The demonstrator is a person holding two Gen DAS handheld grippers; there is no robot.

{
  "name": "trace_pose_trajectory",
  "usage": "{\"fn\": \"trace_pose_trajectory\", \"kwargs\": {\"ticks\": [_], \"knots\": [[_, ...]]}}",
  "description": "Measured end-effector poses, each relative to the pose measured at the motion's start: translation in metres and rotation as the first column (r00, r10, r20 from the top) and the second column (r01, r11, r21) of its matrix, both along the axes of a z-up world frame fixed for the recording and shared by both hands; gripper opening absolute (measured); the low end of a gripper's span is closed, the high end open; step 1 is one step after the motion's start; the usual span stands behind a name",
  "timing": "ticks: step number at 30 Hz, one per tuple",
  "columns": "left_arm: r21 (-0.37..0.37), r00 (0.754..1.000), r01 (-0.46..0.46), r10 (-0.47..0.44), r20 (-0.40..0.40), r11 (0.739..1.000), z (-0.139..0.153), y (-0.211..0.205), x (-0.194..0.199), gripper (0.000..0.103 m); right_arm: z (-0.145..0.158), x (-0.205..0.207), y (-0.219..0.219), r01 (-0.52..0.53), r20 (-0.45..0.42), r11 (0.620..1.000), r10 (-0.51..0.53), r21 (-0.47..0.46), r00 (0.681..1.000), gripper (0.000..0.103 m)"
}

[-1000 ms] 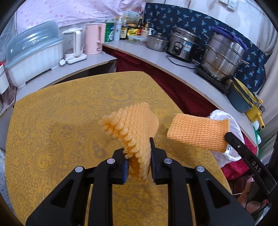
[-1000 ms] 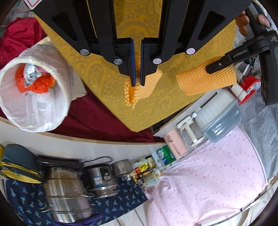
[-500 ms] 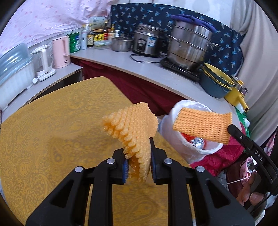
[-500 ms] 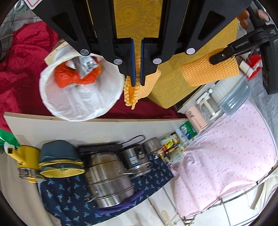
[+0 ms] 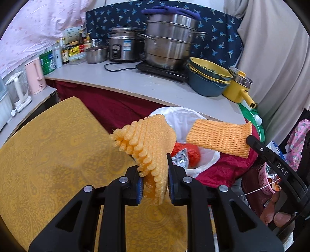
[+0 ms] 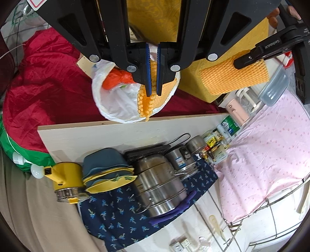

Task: Collect trash
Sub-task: 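Carry both orange cloths over the white bin and open both grippers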

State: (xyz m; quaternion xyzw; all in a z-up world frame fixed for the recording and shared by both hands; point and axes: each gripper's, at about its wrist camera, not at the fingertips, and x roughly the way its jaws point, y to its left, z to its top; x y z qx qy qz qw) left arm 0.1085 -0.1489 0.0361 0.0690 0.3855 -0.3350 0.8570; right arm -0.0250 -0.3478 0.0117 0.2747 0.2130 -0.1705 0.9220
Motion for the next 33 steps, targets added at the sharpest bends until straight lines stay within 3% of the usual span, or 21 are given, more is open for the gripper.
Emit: {"fn": "trace_pose_trajectory", "kwargs": {"ticks": [14, 21, 23, 26, 28, 33], "knots": [[0.062, 0.995, 0.091, -0.088, -0.039, 0.994, -0.022, -0.082, 0.008, 0.021, -0.018, -0.022, -0.047, 0.090, -0.005, 0.995, -0.090, 0.033, 0.996, 0.006], [0.086, 0.996, 0.077, -0.073, -0.053, 0.993, -0.037, -0.108, 0.030, 0.023, -0.029, -0.012, -0.062, 0.096, -0.025, 0.995, -0.095, 0.041, 0.995, 0.006], [0.081, 0.997, 0.063, -0.058, -0.057, 0.995, -0.038, -0.111, 0.039, 0.026, -0.031, -0.008, -0.064, 0.091, -0.030, 0.995, -0.090, 0.042, 0.995, 0.006], [0.072, 0.998, 0.034, -0.030, -0.050, 0.997, -0.038, -0.109, 0.048, 0.042, -0.035, 0.003, -0.065, 0.081, -0.036, 0.996, -0.080, 0.043, 0.996, 0.006], [0.071, 0.999, 0.011, -0.009, -0.036, 0.997, -0.037, -0.106, 0.053, 0.058, -0.037, 0.014, -0.066, 0.069, -0.041, 0.997, -0.067, 0.044, 0.997, 0.006], [0.066, 1.000, -0.013, 0.015, -0.025, 0.998, -0.035, -0.100, 0.066, 0.058, -0.038, 0.040, -0.063, 0.035, -0.039, 0.998, -0.034, 0.043, 0.999, 0.006]]}}
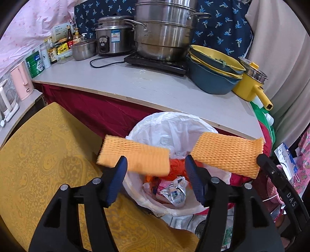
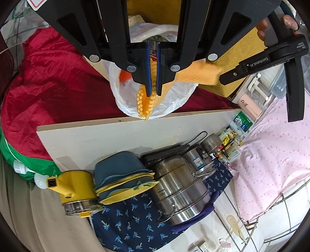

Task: Collect trash
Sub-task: 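Carry both orange cloths over the white bin and open both grippers, then move both open grippers back from the bin over the table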

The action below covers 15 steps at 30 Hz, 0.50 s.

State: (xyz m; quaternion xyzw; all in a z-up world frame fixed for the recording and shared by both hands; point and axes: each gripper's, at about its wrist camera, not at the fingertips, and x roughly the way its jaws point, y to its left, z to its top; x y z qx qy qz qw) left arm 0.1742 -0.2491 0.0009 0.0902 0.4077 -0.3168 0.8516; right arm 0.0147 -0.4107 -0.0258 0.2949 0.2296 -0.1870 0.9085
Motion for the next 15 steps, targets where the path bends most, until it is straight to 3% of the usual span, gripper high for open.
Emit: {"fn": "trace_pose_trajectory", "kwargs": {"ticks": [9, 12, 15], "knots": [[-0.025, 0.999, -0.040, 0.040, 0.001, 0.999, 0.006, 0.022, 0.015, 0.063, -0.007, 0.045, 0.009, -0.069, -0.033, 0.998, 0.069, 0.006, 0.997, 0.011], [-0.029, 0.999, -0.048, 0.048, 0.007, 0.998, 0.008, 0.029, 0.015, 0.067, -0.008, 0.047, 0.010, -0.062, -0.029, 0.998, 0.063, 0.009, 0.998, 0.025], [-0.035, 0.998, -0.059, 0.059, 0.013, 0.998, 0.010, 0.037, 0.014, 0.071, -0.004, 0.043, 0.013, -0.061, -0.021, 0.998, 0.061, 0.006, 0.998, 0.026]]}}
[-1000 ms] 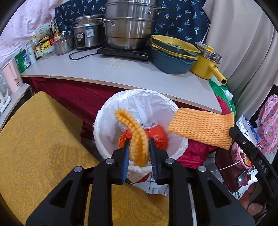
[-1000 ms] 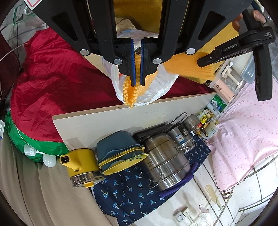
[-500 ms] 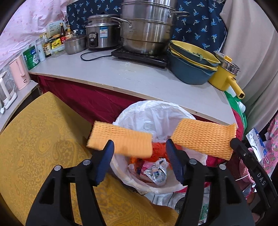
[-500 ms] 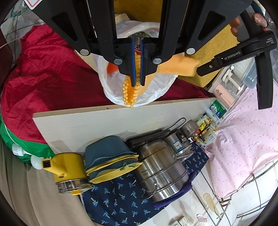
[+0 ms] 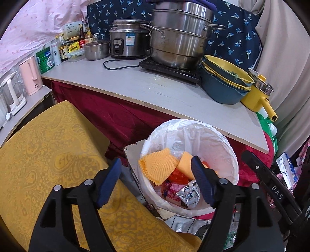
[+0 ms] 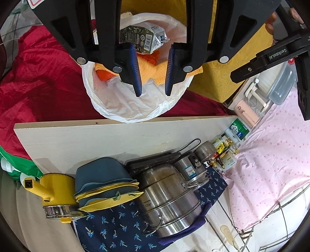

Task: Collect trash
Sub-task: 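Move both open grippers back from the bin over the table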

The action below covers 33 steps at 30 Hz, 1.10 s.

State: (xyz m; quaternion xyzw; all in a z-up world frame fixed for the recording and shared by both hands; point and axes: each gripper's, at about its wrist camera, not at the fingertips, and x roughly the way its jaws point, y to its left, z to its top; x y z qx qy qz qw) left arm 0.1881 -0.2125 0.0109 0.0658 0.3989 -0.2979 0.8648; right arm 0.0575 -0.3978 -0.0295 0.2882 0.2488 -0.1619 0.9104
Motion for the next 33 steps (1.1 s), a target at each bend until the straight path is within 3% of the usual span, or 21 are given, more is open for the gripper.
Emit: {"fn": "trace_pose_trajectory", "kwargs": {"ticks": [6, 12, 18, 22, 33], "knots": [[-0.009, 1.000, -0.007, 0.007, -0.001, 1.000, 0.003, 0.012, -0.007, 0.072, 0.012, -0.010, 0.009, 0.002, 0.008, 1.000, -0.002, -0.017, 1.000, 0.032], [-0.009, 0.999, -0.020, 0.020, 0.027, 1.000, 0.009, 0.025, -0.020, 0.079, 0.023, -0.021, 0.021, 0.004, 0.004, 0.999, -0.003, -0.046, 1.000, 0.047], [0.002, 0.998, -0.028, 0.027, 0.050, 1.000, 0.013, 0.034, -0.035, 0.083, 0.031, -0.034, 0.034, 0.007, -0.004, 0.998, -0.007, -0.059, 1.000, 0.050], [0.006, 0.997, -0.043, 0.042, 0.070, 0.999, 0.015, 0.040, -0.045, 0.089, 0.035, -0.041, 0.041, 0.000, -0.018, 0.998, -0.001, -0.065, 1.000, 0.058], [0.059, 0.988, -0.101, 0.094, 0.120, 0.993, 0.011, 0.060, -0.065, 0.093, 0.044, -0.054, 0.076, -0.040, -0.085, 0.984, 0.025, -0.173, 0.996, 0.077]]}}
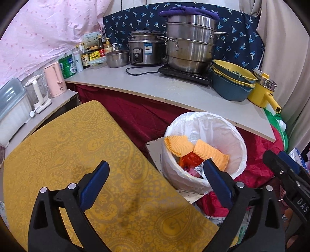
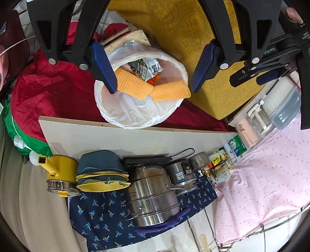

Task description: Collect trash

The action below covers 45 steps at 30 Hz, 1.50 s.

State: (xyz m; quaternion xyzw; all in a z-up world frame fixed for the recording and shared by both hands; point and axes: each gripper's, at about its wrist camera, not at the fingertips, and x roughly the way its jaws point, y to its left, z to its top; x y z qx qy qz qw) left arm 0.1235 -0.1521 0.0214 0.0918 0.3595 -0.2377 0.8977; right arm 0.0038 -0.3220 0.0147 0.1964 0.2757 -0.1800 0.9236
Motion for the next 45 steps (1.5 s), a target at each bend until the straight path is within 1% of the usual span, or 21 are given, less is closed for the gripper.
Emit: {"fn": "trace_pose_trajectory", "kwargs": {"ticks": [2, 5, 11, 12, 13, 14, 19, 24, 31, 38, 45], "knots": [[0.011, 1.000, -0.003, 0.003, 0.002, 1.000, -0.002, 0.005, -0.003, 0.093, -0.001, -0.002, 0.005, -0.003, -0.014, 1.000, 0.003, -0.010, 1.000, 0.079], [0.022, 1.000, -0.014, 0.014, -0.002, 1.000, -0.004, 0.011, -0.006, 0.093, -0.002, -0.004, 0.013, -0.007, -0.036, 1.000, 0.006, -0.028, 0.999, 0.084], [0.020, 0.999, -0.031, 0.031, -0.007, 0.999, -0.006, 0.026, -0.016, 0.094, -0.005, -0.008, 0.024, -0.022, -0.066, 0.999, 0.020, -0.039, 0.998, 0.086], [0.023, 0.999, -0.035, 0.035, -0.007, 0.999, -0.007, 0.028, -0.018, 0.094, -0.006, -0.009, 0.026, -0.028, -0.074, 0.999, 0.025, -0.039, 0.997, 0.088], [0.023, 0.999, -0.037, 0.037, -0.006, 0.999, -0.008, 0.030, -0.019, 0.094, -0.008, -0.009, 0.028, -0.034, -0.080, 0.999, 0.031, -0.038, 0.996, 0.094], [0.024, 0.999, -0.040, 0.041, -0.005, 0.999, -0.009, 0.032, -0.020, 0.094, -0.008, -0.009, 0.029, -0.040, -0.085, 0.999, 0.037, -0.037, 0.996, 0.097], [0.035, 0.999, -0.052, 0.053, -0.012, 0.998, -0.014, 0.042, -0.026, 0.094, -0.013, -0.012, 0.039, -0.057, -0.104, 0.997, 0.052, -0.046, 0.993, 0.097], [0.029, 0.998, -0.063, 0.064, -0.022, 0.998, -0.017, 0.050, -0.031, 0.094, -0.016, -0.017, 0.046, -0.063, -0.116, 0.996, 0.056, -0.058, 0.992, 0.097], [0.041, 0.997, -0.079, 0.080, -0.015, 0.996, -0.020, 0.058, -0.037, 0.094, -0.022, -0.021, 0.055, -0.076, -0.135, 0.995, 0.066, -0.067, 0.989, 0.097], [0.049, 0.997, -0.078, 0.079, -0.009, 0.996, -0.023, 0.062, -0.040, 0.094, -0.026, -0.022, 0.057, -0.078, -0.151, 0.994, 0.067, -0.073, 0.986, 0.097], [0.053, 0.997, -0.070, 0.071, -0.021, 0.996, -0.026, 0.062, -0.042, 0.094, -0.028, -0.021, 0.059, -0.084, -0.163, 0.992, 0.068, -0.092, 0.984, 0.097]]}}
